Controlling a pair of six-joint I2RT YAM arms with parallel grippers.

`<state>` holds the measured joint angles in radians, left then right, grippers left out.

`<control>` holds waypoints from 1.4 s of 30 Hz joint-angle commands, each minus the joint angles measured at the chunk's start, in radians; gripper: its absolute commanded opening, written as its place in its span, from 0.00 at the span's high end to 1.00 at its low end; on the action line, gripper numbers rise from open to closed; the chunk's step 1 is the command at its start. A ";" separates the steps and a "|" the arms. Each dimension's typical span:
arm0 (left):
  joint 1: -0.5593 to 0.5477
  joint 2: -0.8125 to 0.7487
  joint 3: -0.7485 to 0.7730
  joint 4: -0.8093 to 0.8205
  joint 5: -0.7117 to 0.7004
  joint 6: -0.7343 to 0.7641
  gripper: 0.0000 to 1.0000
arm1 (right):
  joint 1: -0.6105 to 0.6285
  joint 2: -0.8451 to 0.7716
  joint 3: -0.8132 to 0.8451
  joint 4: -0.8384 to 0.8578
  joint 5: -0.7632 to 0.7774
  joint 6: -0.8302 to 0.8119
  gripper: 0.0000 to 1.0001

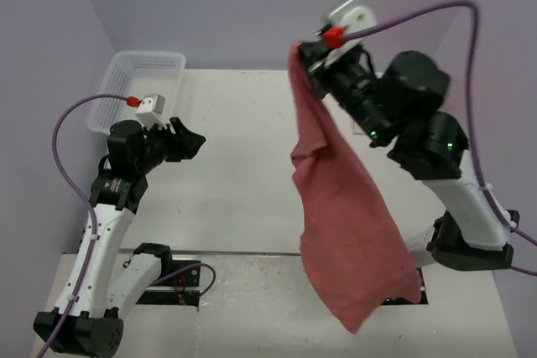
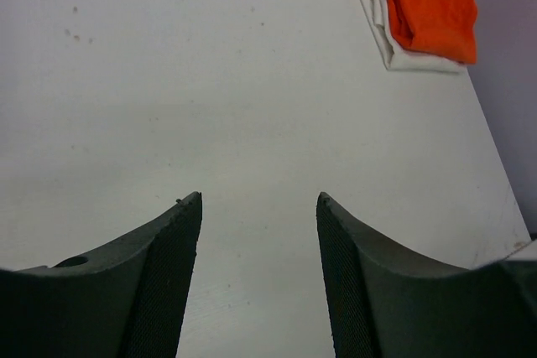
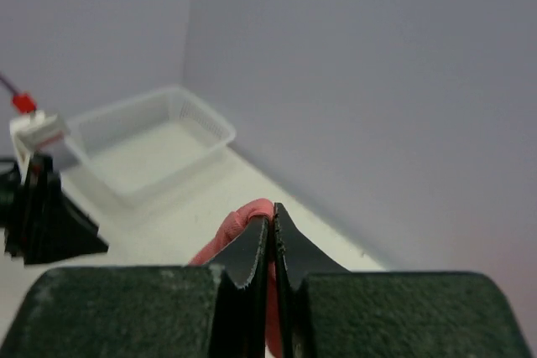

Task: Fold and stack the t-shirts
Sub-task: Flatten out the tshirt

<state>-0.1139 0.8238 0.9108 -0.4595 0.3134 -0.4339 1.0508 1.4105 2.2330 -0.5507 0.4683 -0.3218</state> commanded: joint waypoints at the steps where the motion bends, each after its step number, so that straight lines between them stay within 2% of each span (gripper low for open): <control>1: -0.003 -0.029 -0.021 0.088 0.174 0.011 0.42 | 0.021 -0.094 -0.082 0.021 -0.074 0.073 1.00; 2: -0.003 -0.034 -0.029 0.120 0.211 0.008 0.42 | 0.021 -0.059 -0.005 0.009 0.044 -0.001 1.00; 3: -0.003 -0.037 -0.042 0.133 0.255 -0.005 0.42 | 0.015 0.075 0.075 -0.050 0.228 -0.037 1.00; 4: -0.003 -0.040 -0.046 0.137 0.260 -0.009 0.41 | 0.012 0.140 0.177 -0.151 0.230 -0.046 1.00; 5: -0.003 -0.043 -0.047 0.143 0.260 -0.012 0.41 | 0.014 0.184 0.341 -0.351 0.137 0.030 1.00; 6: -0.003 -0.045 -0.052 0.145 0.254 -0.008 0.41 | 0.014 0.179 0.306 -0.344 -0.092 0.061 1.00; 7: -0.003 -0.045 -0.052 0.144 0.248 -0.006 0.41 | 0.018 0.053 0.190 -0.253 -0.106 0.072 1.00; 8: -0.003 -0.045 -0.053 0.142 0.245 -0.005 0.41 | 0.040 -0.017 -0.089 0.037 -0.026 -0.006 1.00; 9: -0.003 -0.041 -0.053 0.142 0.247 -0.006 0.41 | 0.064 -0.051 -0.133 0.088 0.066 -0.052 1.00; 10: -0.003 -0.043 -0.055 0.143 0.254 -0.006 0.41 | 0.060 -0.016 -0.101 0.049 0.149 -0.057 1.00; 11: -0.003 -0.043 -0.056 0.143 0.268 -0.006 0.41 | 0.052 0.001 -0.008 -0.063 0.144 -0.018 1.00; 13: -0.003 -0.046 -0.059 0.143 0.270 0.001 0.41 | 0.051 -0.037 -0.039 -0.023 0.121 -0.013 1.00; 14: -0.003 -0.042 -0.062 0.142 0.268 0.004 0.41 | 0.055 -0.028 -0.061 0.010 0.171 -0.049 1.00; 16: -0.003 -0.040 -0.062 0.143 0.271 0.004 0.41 | 0.051 -0.012 -0.037 -0.021 0.191 -0.046 1.00; 19: -0.003 -0.029 -0.062 0.143 0.294 0.001 0.39 | 0.054 -0.030 -0.079 -0.018 0.132 -0.037 1.00; 23: -0.003 -0.051 -0.055 0.124 0.267 0.015 0.38 | 0.028 0.019 -0.043 0.034 0.378 -0.144 1.00; 25: -0.003 -0.060 -0.047 0.110 0.248 0.027 0.38 | 0.020 0.013 -0.041 0.049 0.411 -0.169 1.00; 28: -0.003 -0.089 -0.027 0.068 0.155 0.034 0.40 | 0.018 -0.060 -0.126 0.200 0.509 -0.288 1.00; 29: -0.003 -0.121 -0.014 0.058 0.051 0.035 0.40 | 0.018 -0.074 -0.131 0.259 0.527 -0.305 1.00; 31: -0.003 -0.175 0.022 0.001 -0.102 0.035 0.40 | 0.017 -0.094 -0.116 0.261 0.559 -0.327 1.00; 32: -0.003 -0.187 0.037 -0.016 -0.238 0.038 0.40 | 0.014 -0.099 -0.115 0.261 0.564 -0.335 1.00; 35: -0.003 -0.177 0.114 -0.103 -0.425 0.044 0.38 | -0.001 -0.113 -0.121 0.259 0.584 -0.352 1.00; 38: -0.003 -0.138 0.155 -0.165 -0.503 0.037 0.38 | -0.002 -0.110 -0.130 0.253 0.587 -0.358 1.00; 40: -0.003 -0.135 0.146 -0.165 -0.502 0.035 0.37 | -0.002 -0.081 -0.057 0.156 0.520 -0.256 1.00; 41: -0.003 -0.138 0.139 -0.160 -0.482 0.029 0.36 | -0.002 -0.017 -0.005 -0.018 0.471 -0.194 1.00; 42: -0.003 -0.140 0.132 -0.156 -0.470 0.026 0.36 | 0.000 0.020 0.044 -0.110 0.402 -0.134 1.00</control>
<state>-0.1143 0.6662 1.0481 -0.5594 -0.0879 -0.4160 1.0473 1.3331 2.1796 -0.4610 0.9962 -0.5793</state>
